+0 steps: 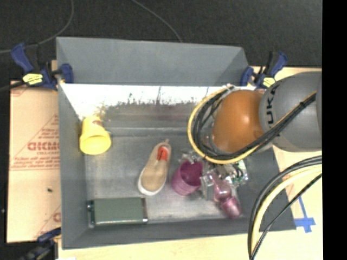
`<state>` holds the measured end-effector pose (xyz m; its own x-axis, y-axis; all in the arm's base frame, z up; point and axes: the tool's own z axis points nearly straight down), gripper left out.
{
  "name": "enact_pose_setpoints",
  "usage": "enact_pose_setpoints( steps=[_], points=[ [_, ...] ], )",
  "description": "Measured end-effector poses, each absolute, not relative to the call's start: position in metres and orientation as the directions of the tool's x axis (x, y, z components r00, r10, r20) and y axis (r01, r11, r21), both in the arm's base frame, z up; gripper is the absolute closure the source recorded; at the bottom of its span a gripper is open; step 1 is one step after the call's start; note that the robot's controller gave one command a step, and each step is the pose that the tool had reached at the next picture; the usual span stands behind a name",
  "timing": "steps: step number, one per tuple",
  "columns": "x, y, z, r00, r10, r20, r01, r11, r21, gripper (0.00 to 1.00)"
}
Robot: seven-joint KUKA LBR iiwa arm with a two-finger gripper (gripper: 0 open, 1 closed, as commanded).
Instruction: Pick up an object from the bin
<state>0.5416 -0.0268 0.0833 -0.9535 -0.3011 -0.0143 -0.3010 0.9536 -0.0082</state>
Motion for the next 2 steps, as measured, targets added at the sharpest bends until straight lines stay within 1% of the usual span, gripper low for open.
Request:
enact_pose_setpoints(
  steps=[2],
  points=[
    [0.5417, -0.0268, 0.0832, -0.953, -0.303, -0.014, -0.303, 0.953, -0.009, 1.00]
  ],
)
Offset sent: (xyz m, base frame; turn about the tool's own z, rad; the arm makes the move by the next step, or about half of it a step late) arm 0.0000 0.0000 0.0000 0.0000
